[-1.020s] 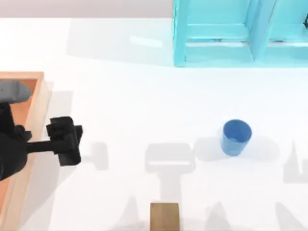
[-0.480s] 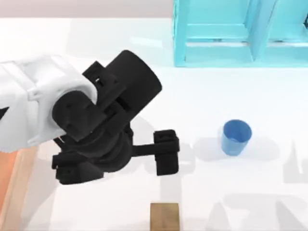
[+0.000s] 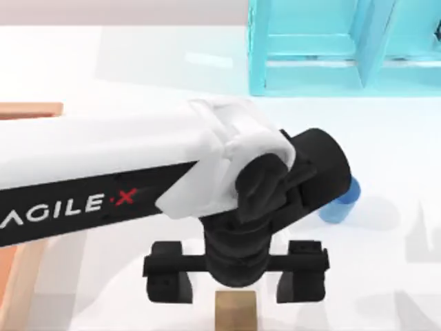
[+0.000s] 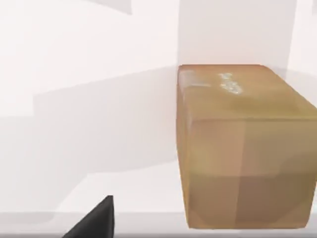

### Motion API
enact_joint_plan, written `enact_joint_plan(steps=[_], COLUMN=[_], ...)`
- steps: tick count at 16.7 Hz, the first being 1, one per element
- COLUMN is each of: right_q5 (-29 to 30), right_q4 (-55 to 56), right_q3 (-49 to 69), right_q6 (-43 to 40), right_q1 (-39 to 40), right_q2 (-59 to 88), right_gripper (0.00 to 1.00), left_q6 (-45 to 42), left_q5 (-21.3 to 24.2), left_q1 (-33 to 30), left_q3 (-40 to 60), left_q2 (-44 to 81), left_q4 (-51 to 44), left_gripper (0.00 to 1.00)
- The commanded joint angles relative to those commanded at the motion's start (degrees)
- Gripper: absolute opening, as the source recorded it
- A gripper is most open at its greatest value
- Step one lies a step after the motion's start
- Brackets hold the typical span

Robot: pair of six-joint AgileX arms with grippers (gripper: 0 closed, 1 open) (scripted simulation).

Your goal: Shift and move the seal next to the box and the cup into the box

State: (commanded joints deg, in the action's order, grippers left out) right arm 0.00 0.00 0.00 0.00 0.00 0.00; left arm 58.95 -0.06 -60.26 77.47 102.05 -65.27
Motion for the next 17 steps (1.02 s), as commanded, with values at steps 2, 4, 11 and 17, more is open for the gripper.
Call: enact_joint_plan(steps=[2,4,11,17], right_q5=[0.0,0.0,0.0,0.0], right_q4=[0.0,0.0,0.0,0.0], right_q3=[0.0,0.0,0.0,0.0], right_q6=[0.0,0.0,0.0,0.0], right_q1=[0.0,0.0,0.0,0.0], right_q2=[0.0,0.0,0.0,0.0], right_gripper=[1.0,1.0,1.0,1.0], left_q6=[0.3,0.3,0.07,0.06], left_q5=[0.02,0.02,0.03,0.05], left_q1=[-0.34,-0.34,-0.15,-0.19], left_q3=[0.4,0.4,-4.28,-11.38], left_q2=[0.49,0.49,2.57,6.3], left_q4=[-0.36,-0.36,6.37,17.23], left_gripper=[1.0,1.0,1.0,1.0])
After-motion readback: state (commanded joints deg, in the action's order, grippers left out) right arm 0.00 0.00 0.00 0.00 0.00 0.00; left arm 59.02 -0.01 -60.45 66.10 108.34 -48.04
